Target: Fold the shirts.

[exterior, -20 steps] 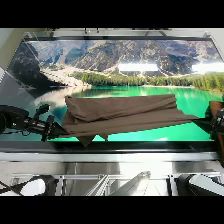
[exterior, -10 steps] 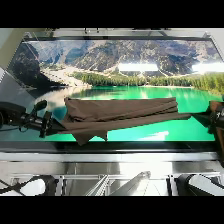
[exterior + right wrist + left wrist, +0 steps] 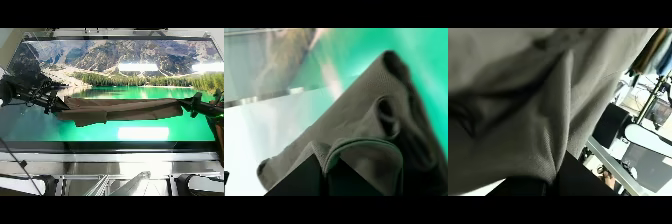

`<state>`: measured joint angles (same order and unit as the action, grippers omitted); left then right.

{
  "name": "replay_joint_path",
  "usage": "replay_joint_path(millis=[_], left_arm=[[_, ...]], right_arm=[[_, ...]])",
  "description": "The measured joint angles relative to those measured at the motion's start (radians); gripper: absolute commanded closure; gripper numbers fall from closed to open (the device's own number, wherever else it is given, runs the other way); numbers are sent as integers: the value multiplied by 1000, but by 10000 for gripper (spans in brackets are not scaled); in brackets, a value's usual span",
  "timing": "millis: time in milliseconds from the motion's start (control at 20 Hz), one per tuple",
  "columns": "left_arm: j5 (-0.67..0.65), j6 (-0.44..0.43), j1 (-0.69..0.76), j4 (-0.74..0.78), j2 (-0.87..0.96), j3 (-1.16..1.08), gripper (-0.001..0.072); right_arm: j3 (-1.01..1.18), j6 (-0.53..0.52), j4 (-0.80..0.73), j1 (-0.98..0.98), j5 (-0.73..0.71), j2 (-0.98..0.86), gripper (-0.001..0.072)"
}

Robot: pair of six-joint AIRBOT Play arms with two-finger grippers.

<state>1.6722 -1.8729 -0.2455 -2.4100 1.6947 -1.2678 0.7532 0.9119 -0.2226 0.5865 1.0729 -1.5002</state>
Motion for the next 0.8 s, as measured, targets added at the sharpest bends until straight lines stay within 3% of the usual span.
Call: replay_joint_path(millis=[300, 350, 400, 500, 550, 600, 650, 800], left_arm=[[-27, 33, 11, 50, 168, -105, 701], [-39, 33, 11, 53, 184, -110, 682], [-47, 33, 11, 54, 195, -113, 584], [-60, 37, 11, 53, 209, -123, 130], [-51, 38, 10, 45, 212, -133, -5], [-27, 41, 8, 34, 215, -148, -6], [9, 44, 7, 18, 217, -171, -5], [97, 68, 3, -18, 201, -262, -5]], right_arm=[[11, -112, 15, -37, -57, -116, 693], [12, -122, 16, -42, -62, -122, 692], [12, -130, 18, -45, -64, -127, 683], [13, -143, 18, -48, -60, -132, 300], [19, -147, 23, -47, -36, -134, 273], [29, -151, 21, -40, -13, -134, 243], [45, -150, 10, -27, 19, -137, 105], [131, -104, -43, 28, 126, -137, 90]])
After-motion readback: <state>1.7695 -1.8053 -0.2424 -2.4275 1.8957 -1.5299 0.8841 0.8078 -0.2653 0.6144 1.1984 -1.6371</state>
